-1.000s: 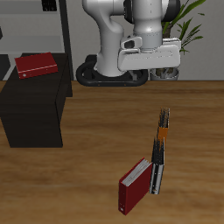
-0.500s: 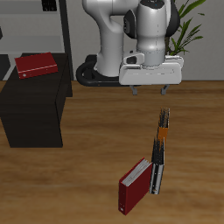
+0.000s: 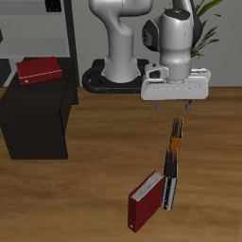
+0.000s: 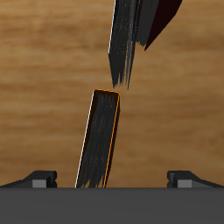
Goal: Place the left red book flat on top of the shelf and place the orange book upright on top of the shelf
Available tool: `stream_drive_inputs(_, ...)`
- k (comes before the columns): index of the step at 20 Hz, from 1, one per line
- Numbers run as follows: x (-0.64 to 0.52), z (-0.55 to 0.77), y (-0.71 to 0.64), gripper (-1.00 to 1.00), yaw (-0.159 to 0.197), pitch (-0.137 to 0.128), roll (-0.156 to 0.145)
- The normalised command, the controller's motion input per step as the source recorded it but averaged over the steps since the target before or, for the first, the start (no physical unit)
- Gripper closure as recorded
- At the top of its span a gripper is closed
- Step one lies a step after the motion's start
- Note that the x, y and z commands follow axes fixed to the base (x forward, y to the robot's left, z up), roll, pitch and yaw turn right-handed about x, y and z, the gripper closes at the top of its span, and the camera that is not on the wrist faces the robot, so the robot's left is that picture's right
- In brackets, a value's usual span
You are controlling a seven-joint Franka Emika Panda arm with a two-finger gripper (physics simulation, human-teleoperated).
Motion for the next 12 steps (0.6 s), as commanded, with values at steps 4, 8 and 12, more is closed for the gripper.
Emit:
stream_drive_inputs(4, 0.22, -0.06, -0.01, -1.0, 0.005, -0.016, -0.015)
stream_drive_inputs(8, 0.28, -0.11, 0.01, -1.0, -0.007, 0.026, -0.012)
stream_drive_inputs(12, 0.22, -0.22, 0.13, -1.0, 0.001, 0.032, -0.011)
